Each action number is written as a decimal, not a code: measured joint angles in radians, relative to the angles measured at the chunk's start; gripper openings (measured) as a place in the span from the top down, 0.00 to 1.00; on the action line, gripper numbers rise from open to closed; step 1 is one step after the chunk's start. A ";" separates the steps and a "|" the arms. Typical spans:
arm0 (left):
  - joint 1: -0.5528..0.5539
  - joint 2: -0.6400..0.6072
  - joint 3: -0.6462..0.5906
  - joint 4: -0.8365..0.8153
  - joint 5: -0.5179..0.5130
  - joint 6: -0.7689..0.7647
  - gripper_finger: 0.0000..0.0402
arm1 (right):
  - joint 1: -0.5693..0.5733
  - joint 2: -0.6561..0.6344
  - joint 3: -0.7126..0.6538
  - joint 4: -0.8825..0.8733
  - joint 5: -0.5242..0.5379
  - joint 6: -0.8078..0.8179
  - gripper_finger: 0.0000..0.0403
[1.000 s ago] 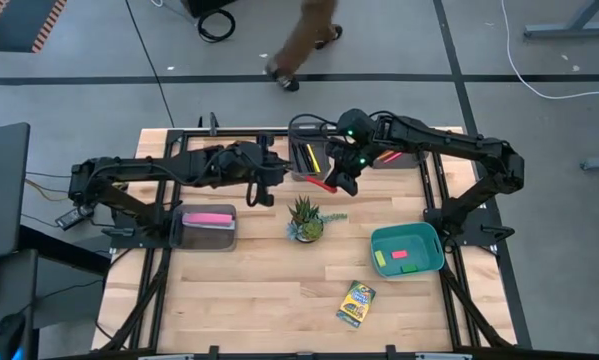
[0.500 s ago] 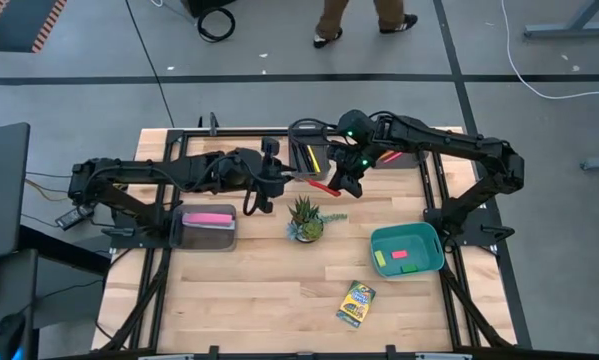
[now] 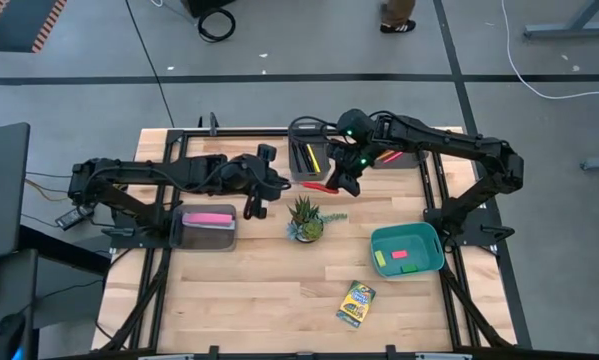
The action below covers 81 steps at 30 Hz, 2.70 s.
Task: Sort crayons/erasers/pens/pencils in bins
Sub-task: Put the orange scissor into the bottom black bin, then put the yellow crayon box into the middle left black bin
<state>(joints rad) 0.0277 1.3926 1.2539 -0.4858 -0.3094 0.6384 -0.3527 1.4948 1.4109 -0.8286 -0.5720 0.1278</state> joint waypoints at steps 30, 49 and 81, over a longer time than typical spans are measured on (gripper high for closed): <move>-0.362 -0.191 0.194 -0.993 0.062 -1.344 0.99 | -0.036 -0.011 0.000 -0.020 -0.005 -0.122 0.64; -0.661 -0.680 -0.318 -0.927 0.032 -1.583 0.99 | 0.062 -0.011 0.000 -0.045 0.115 0.157 0.64; -0.659 -0.699 -0.475 -0.589 -0.058 -1.612 0.57 | 0.438 -0.011 0.000 -0.082 0.257 0.606 0.64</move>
<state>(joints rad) -0.6315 0.6933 0.7790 -1.0747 -0.3669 -0.9737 0.0856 1.4834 1.4105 -0.9104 -0.3147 0.7335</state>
